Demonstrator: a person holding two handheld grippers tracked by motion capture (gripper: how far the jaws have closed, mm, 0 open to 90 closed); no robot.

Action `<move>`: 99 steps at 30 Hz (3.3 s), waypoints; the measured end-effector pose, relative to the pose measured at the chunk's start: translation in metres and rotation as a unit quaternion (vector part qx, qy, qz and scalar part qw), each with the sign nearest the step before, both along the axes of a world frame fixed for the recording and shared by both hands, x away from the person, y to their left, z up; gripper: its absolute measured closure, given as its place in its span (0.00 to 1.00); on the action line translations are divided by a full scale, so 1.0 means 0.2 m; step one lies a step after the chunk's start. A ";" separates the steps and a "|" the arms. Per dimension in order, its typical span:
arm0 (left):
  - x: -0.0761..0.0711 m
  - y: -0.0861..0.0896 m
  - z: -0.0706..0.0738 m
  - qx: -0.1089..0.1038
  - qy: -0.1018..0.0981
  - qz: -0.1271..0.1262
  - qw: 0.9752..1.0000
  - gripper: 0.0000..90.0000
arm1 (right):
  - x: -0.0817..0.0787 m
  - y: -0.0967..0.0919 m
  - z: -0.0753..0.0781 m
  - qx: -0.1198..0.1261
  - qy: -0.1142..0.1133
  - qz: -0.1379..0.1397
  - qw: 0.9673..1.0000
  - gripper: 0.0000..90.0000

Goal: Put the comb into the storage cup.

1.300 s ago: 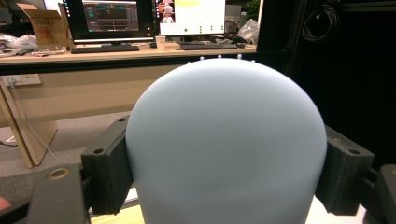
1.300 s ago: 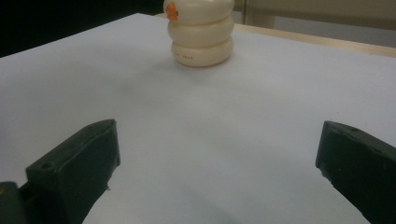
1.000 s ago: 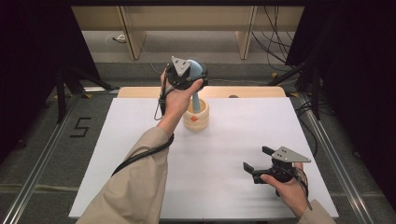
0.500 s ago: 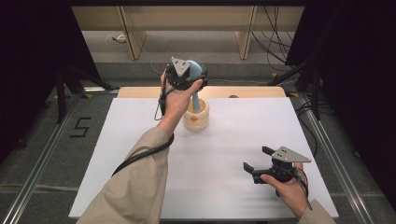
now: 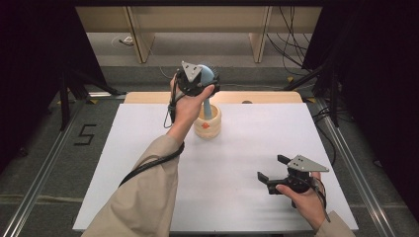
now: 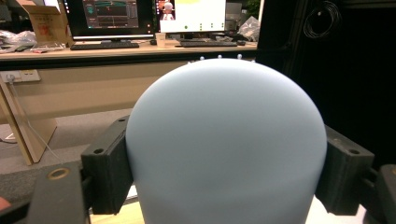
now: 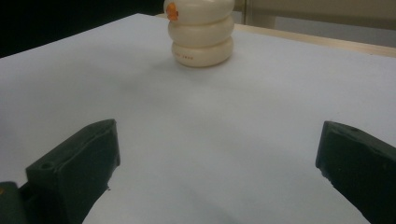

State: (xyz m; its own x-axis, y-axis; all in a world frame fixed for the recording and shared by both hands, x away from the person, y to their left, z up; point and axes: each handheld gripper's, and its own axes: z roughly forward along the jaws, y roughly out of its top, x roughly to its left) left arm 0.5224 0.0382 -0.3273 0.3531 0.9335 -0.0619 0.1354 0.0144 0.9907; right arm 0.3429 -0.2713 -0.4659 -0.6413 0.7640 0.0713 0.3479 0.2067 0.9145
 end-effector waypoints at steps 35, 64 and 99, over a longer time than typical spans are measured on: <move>0.01 0.00 -0.05 -0.001 0.006 -0.002 1.000 0.22 | 0.00 0.00 0.00 0.001 -0.001 0.001 1.000 0.01; 0.03 -0.01 -0.10 0.000 0.011 -0.010 1.000 0.22 | 0.00 0.00 0.00 0.000 -0.001 -0.001 1.000 0.01; 0.04 -0.02 -0.16 -0.001 0.016 -0.009 1.000 0.22 | 0.00 0.00 0.00 0.000 -0.001 -0.002 1.000 0.01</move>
State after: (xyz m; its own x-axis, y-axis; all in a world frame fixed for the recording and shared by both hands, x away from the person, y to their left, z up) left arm 0.5308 0.0338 -0.3590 0.3674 0.9270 -0.0749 0.1667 0.0136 0.9859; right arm 0.3430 -0.2709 -0.4660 -0.6387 0.7662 0.0700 0.3470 0.2057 0.9150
